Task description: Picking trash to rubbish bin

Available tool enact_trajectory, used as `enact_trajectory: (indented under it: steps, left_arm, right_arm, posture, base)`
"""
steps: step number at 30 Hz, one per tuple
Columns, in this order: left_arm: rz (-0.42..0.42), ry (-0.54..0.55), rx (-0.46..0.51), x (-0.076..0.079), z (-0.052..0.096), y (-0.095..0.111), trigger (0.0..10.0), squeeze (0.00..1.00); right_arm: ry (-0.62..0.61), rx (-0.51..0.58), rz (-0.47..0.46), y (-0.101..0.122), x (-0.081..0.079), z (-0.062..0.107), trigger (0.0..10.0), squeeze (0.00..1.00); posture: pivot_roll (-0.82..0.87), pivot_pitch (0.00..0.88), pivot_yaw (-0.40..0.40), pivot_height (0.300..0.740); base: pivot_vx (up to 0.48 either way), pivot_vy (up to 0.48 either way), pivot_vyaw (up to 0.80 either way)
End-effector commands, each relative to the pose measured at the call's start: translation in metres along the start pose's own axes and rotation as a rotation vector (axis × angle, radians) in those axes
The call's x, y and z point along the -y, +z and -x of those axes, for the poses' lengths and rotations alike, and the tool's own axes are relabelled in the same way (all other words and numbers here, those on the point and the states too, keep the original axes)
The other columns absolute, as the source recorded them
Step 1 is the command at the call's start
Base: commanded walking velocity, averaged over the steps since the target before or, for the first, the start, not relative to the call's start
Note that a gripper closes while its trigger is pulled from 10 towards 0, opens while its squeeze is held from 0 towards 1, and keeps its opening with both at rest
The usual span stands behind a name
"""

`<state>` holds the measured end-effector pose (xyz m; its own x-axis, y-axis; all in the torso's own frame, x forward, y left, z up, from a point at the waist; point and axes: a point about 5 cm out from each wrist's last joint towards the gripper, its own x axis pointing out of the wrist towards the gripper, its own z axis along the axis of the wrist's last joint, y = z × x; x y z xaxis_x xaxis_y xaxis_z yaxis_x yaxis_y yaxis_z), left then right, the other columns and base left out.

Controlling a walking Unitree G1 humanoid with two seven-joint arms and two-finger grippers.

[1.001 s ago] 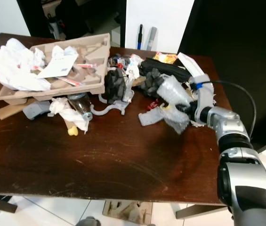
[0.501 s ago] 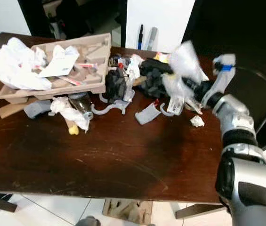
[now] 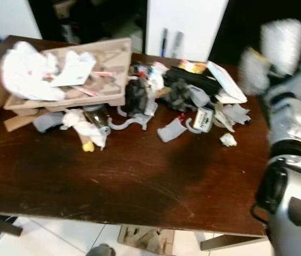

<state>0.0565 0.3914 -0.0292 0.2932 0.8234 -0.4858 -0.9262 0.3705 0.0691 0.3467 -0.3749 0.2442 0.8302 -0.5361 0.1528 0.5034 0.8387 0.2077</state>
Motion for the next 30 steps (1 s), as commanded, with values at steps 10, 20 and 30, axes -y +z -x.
enact_trajectory:
  steps: [10,20,30]
  left_arm:
    - [-0.141,-0.162,-0.335,0.017,0.037,-0.080,10.0,0.00]
    - [-0.262,-0.330,-0.526,0.038,0.069,-0.122,10.0,0.00]
    - [-0.285,-0.372,-0.530,0.050,0.068,-0.120,10.0,0.00]
  right_arm:
    - [-0.476,-0.241,0.361,-0.051,0.131,0.052,10.0,0.00]
    - [-0.700,-0.822,0.462,-0.176,0.199,0.197,10.0,0.00]
    - [-0.550,-1.311,0.529,-0.247,0.176,0.315,10.0,0.00]
  posture:
    - [0.25,0.138,-0.097,0.740]
    - [0.21,0.145,-0.097,0.740]
    - [0.21,0.145,-0.097,0.740]
  base:
    - [0.000,0.000,0.00]
    - [0.000,0.000,0.00]
    - [0.000,0.000,0.00]
